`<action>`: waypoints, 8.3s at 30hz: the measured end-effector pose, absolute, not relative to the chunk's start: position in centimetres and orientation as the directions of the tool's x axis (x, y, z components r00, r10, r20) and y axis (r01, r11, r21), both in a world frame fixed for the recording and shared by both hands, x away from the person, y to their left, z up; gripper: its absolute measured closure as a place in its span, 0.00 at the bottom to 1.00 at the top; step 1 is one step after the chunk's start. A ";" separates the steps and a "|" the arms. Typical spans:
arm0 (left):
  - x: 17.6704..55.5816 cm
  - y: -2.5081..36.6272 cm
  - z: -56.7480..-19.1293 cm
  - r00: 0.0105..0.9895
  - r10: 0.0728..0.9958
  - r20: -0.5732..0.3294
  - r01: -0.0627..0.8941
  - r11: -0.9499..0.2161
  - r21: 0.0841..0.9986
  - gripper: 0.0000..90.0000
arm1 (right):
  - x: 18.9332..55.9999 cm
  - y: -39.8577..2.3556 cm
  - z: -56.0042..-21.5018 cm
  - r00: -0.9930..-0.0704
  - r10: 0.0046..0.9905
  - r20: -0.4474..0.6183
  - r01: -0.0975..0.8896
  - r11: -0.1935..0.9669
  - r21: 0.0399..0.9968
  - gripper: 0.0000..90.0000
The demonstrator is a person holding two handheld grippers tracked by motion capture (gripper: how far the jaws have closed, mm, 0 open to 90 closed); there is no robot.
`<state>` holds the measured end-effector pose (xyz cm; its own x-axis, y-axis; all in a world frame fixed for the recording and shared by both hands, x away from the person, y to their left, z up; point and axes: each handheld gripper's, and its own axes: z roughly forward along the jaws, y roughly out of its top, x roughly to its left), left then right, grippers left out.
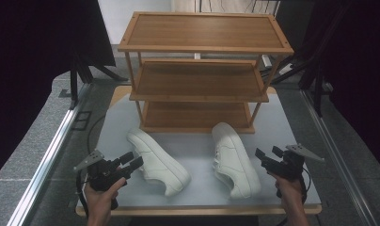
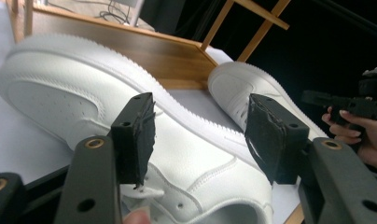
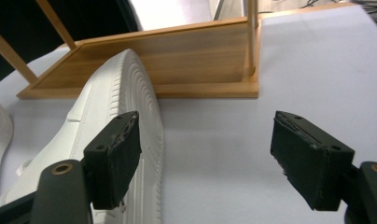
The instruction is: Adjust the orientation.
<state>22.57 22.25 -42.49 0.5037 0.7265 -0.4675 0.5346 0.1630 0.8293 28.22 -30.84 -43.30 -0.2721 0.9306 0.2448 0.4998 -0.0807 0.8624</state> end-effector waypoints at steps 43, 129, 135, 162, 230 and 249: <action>19.0 20.0 -46.5 0.479 0.770 -0.421 0.656 0.005 0.755 1.00 | 29.1 -32.0 -44.3 -0.161 0.936 0.314 0.540 -0.183 0.822 0.30; 30.0 6.4 -42.3 0.625 0.718 -0.306 0.602 -0.195 0.774 0.95 | 29.1 -33.5 -44.5 -0.125 0.915 0.383 0.553 -0.256 0.793 0.30; 31.1 4.6 -43.5 0.633 0.735 -0.242 0.606 -0.277 0.745 0.97 | 29.1 -33.6 -44.6 -0.125 0.916 0.382 0.554 -0.255 0.792 0.30; 27.8 10.3 -44.7 0.625 0.734 -0.265 0.655 -0.309 0.689 1.00 | 28.6 -34.6 -44.5 -0.104 0.899 0.425 0.552 -0.303 0.777 0.30; 25.5 17.6 -42.9 0.623 0.713 -0.322 0.597 -0.168 0.784 0.56 | 28.4 -32.4 -43.5 -0.208 0.886 0.414 0.518 -0.260 0.815 0.30; 25.2 18.4 -42.0 0.592 0.704 -0.392 0.555 -0.003 0.832 0.47 | 24.3 -25.7 -39.6 -0.543 0.810 0.221 0.443 0.053 0.895 0.70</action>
